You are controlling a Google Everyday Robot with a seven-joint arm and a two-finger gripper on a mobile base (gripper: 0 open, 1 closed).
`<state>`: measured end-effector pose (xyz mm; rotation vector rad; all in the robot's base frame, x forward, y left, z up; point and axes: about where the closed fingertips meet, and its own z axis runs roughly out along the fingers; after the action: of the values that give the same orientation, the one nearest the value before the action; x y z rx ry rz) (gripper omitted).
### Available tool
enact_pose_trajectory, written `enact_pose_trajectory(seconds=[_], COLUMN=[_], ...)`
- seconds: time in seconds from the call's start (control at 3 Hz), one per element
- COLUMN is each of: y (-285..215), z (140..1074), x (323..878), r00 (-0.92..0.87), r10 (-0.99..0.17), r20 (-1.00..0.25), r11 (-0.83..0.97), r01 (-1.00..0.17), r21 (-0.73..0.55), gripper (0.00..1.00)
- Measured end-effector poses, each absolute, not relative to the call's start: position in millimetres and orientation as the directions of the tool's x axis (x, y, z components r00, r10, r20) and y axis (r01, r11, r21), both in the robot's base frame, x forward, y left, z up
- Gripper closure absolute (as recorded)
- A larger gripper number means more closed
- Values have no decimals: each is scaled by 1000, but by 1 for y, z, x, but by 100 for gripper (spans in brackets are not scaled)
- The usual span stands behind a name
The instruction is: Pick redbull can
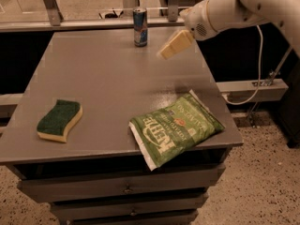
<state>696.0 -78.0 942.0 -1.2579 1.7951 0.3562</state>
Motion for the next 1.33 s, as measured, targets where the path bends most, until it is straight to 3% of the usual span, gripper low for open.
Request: enact_pose_trajectory(seconds=[1.33], y=[0], z=[907], x=[861], r00=[-107], r10=[-321], r20=[-941], r11=[619], r01=[-776], r21=[-123], gripper=[2])
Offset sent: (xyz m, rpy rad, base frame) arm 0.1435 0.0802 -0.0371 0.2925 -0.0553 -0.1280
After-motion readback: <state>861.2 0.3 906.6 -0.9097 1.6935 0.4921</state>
